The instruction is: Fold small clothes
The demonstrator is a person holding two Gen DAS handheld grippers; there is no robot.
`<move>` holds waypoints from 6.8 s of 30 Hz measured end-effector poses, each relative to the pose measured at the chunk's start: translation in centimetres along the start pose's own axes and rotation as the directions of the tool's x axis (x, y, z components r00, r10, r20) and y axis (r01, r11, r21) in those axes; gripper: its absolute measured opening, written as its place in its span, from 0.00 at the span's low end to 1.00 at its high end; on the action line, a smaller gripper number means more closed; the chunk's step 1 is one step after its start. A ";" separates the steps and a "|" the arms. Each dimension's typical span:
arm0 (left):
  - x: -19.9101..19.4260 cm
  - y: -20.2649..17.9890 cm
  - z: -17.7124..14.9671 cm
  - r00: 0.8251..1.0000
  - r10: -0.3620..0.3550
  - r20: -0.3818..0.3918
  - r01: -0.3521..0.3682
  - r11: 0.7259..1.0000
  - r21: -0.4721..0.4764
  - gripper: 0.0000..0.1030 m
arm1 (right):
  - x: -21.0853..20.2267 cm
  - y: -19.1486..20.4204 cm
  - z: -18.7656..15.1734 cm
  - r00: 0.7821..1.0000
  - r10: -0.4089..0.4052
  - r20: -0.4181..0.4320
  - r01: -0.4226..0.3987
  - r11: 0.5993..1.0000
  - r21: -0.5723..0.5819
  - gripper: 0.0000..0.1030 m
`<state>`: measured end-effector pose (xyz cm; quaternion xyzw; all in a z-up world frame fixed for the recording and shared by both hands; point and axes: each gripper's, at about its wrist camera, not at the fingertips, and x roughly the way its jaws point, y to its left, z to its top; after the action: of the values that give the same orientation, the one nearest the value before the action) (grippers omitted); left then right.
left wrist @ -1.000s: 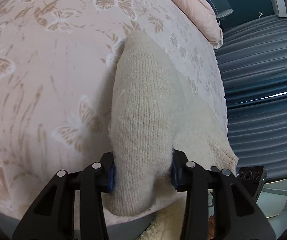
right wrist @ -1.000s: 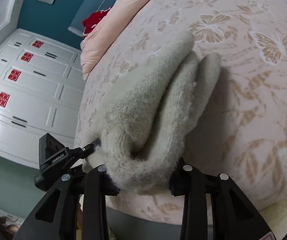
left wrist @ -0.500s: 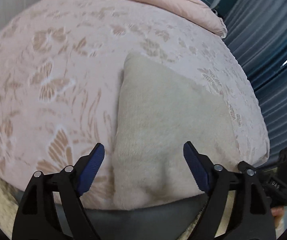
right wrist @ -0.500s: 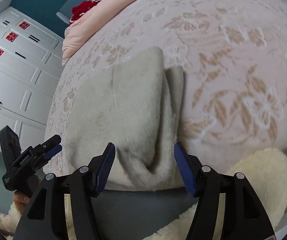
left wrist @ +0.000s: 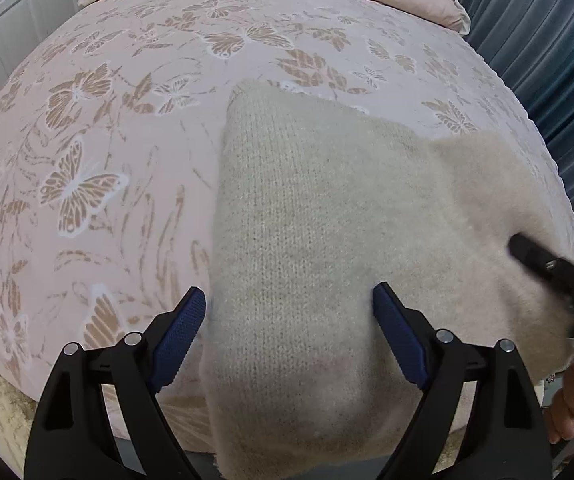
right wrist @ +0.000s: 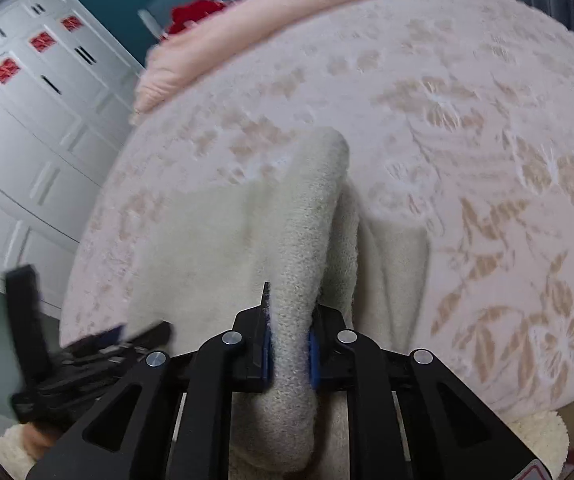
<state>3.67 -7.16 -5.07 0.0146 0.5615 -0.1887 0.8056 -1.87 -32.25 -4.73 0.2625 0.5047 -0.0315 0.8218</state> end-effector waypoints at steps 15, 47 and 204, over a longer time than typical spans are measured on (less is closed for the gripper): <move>-0.5 -0.5 -0.7 0.999 -0.025 -0.037 0.023 0.998 -0.050 0.86 | -1.7 -3.2 -5.4 0.999 0.044 -0.020 -0.039 0.977 0.208 0.65; 1.5 -1.3 1.6 0.977 -0.143 -0.159 0.132 0.988 -0.078 0.57 | 0.1 -2.4 -4.3 0.977 0.212 0.029 -0.211 0.936 0.280 0.33; -8.8 8.1 -4.4 0.940 0.226 0.256 -0.226 0.974 -0.028 0.95 | -2.0 18.0 -11.9 0.924 -0.269 0.272 0.316 0.938 -0.145 0.64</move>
<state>-0.34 3.90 -0.17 0.0551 0.4464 -0.0959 0.8880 -6.79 -11.71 -0.08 0.1001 0.4325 -0.1395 0.8852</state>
